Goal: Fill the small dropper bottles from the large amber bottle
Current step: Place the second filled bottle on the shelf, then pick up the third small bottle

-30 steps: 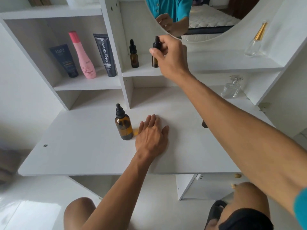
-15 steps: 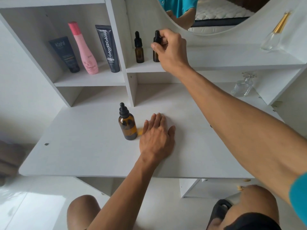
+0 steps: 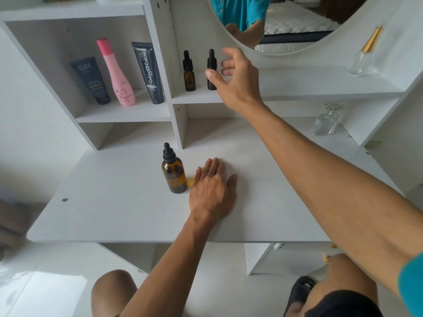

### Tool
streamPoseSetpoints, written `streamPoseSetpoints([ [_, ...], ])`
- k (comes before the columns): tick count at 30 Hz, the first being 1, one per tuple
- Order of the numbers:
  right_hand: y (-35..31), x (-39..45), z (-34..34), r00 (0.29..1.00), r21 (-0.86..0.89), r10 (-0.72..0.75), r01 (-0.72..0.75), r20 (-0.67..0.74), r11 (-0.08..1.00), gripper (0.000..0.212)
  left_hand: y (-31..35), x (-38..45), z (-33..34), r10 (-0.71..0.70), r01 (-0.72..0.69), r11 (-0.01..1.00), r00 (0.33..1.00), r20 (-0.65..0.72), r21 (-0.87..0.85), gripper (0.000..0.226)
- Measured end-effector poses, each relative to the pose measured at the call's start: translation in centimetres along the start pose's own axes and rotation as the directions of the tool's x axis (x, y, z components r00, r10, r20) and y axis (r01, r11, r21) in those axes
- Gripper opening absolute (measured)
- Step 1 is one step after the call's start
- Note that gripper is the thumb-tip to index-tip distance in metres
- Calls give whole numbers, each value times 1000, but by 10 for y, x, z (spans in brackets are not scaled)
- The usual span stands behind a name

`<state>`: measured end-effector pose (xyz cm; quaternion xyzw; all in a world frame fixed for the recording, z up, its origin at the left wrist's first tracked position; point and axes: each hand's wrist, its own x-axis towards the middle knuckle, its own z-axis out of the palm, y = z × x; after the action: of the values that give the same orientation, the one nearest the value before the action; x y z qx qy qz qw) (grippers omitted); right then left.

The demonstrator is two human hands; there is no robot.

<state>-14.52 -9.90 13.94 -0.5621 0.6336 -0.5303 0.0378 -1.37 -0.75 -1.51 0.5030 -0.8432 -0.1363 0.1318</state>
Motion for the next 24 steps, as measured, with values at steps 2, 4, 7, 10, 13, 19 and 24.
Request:
streamPoseSetpoints([
  [2,-1,-14,-12,998,14,-10,11,-68,1000,54,0,-1,0,5,-6,1000,1000,-5,-8,63],
  [4,-2,-33,-25,993,20,-20,22,-115,1000,45,-2,-2,1,10,-10,1000,1000,-15,-15,62],
  [7,0,-61,-47,994,2,-29,29,-108,1000,34,-5,-3,2,11,-12,1000,999,-32,-14,60],
  [10,8,-91,-72,995,-30,-33,31,-91,999,25,-5,-4,2,23,-24,1000,999,-48,-7,58],
  [13,24,-114,-92,996,-105,-24,14,-91,994,20,-3,-6,2,24,-25,1000,997,-67,-11,55],
  [19,61,-145,-113,984,-248,152,-171,-94,954,38,-4,-8,2,19,-20,1000,997,-77,-12,54],
  [24,85,-163,-112,939,-169,333,-342,-80,924,58,-4,-7,2,20,-21,1000,996,-85,-12,55],
])
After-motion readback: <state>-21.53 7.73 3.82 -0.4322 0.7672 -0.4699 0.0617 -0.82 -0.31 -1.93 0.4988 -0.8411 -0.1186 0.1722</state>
